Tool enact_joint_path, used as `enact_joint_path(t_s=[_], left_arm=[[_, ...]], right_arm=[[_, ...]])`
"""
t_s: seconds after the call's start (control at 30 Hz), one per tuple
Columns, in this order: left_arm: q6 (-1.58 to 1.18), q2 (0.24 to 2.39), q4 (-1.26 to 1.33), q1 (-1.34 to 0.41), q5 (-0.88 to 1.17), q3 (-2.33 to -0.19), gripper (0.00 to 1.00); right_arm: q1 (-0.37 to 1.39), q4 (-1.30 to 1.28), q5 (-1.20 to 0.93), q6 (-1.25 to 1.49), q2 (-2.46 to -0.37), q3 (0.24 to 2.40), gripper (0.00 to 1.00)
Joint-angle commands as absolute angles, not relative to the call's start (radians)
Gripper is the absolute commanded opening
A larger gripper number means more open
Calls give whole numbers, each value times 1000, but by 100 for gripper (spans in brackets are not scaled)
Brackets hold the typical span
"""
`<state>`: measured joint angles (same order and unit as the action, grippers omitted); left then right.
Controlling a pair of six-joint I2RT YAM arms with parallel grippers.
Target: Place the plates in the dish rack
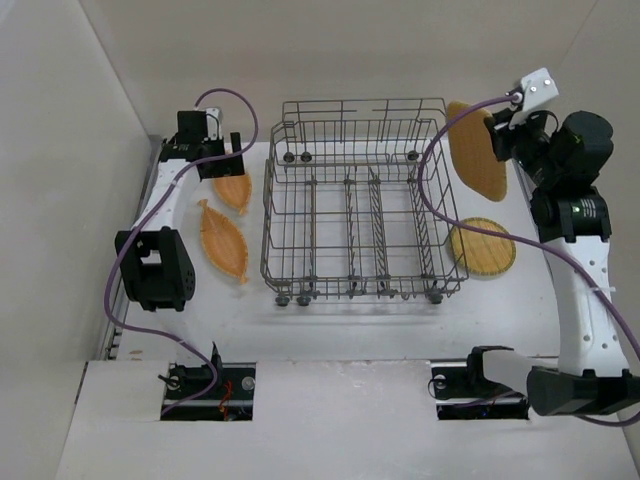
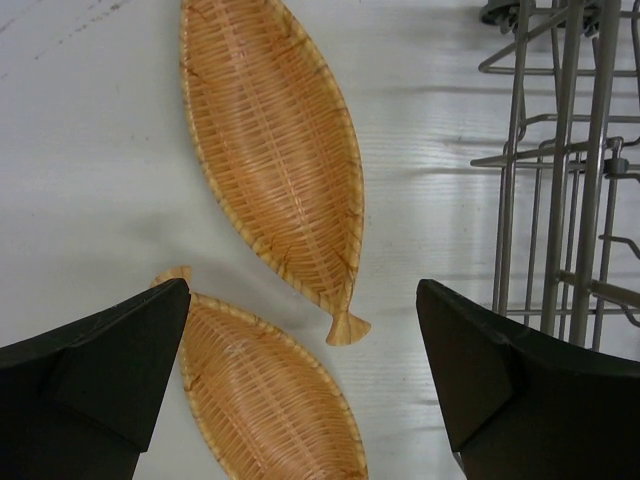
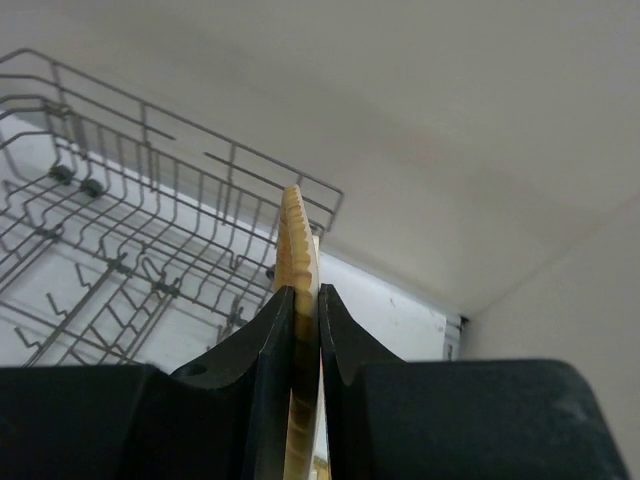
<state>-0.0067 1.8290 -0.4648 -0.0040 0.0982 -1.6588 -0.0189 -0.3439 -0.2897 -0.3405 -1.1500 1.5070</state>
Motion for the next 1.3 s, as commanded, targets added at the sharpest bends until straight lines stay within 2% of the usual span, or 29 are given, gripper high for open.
enact_joint_path(t_s=[0.0, 0.33, 0.67, 1.0, 1.27], left_arm=[[-25, 1717, -428, 11, 107, -1623, 100], [-49, 1622, -420, 38, 107, -1533, 100], [-86, 1551, -416, 53, 100, -1470, 100], [-83, 1539, -431, 58, 97, -1463, 100], [-78, 1551, -431, 58, 95, -1485, 100]], right_arm=[[30, -209, -449, -449, -1169, 1601, 0], [148, -207, -670, -753, -1288, 1651, 0], [151, -224, -880, -975, -1413, 1713, 0], [143, -271, -1066, -1058, -1448, 1729, 0], [133, -302, -1115, -1112, -1477, 1735, 0]])
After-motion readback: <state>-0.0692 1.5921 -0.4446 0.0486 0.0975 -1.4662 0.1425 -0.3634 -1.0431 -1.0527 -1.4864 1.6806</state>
